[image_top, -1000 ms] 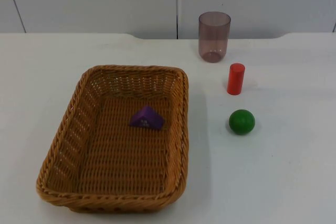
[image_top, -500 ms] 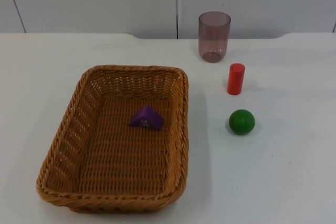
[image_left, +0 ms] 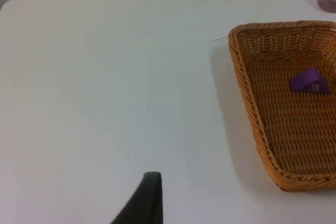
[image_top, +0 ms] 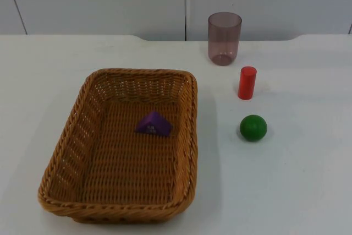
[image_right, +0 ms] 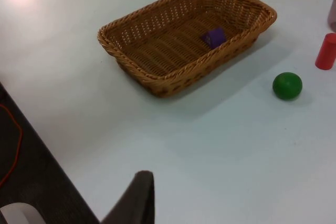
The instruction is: Pick up the basket with the left hand and place the triangular block into the basket with the right hand.
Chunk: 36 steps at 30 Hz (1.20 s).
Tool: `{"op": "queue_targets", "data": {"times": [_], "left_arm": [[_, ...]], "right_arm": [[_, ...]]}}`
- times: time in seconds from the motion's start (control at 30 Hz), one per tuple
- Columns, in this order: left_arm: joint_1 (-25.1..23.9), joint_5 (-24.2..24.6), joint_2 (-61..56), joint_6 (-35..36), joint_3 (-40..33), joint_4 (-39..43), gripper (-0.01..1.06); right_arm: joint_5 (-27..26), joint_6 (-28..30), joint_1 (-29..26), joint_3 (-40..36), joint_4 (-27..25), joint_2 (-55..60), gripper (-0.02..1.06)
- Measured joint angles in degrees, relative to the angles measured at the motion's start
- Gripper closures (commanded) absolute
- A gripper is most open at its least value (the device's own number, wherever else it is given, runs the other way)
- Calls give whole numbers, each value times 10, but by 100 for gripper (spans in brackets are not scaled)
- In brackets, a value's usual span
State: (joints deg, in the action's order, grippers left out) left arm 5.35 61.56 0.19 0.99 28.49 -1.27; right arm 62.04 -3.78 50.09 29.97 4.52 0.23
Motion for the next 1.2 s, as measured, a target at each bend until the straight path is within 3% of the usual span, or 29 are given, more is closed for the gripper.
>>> {"op": "queue_targets", "data": {"times": [0.67,0.83,0.87,1.07,1.2], "left_arm": [[0,0,0,0,0,0,0],[0,0,0,0,0,0,0],[0,0,0,0,0,0,0],[0,0,0,0,0,0,0],[0,0,0,0,0,0,0]], "right_arm": [[0,0,-17,0,0,0,-1],[0,0,-129,0,0,0,-1],[0,0,-129,0,0,0,-1],[0,0,-297,0,0,0,-1],[0,0,-361,0,0,0,-1]]}}
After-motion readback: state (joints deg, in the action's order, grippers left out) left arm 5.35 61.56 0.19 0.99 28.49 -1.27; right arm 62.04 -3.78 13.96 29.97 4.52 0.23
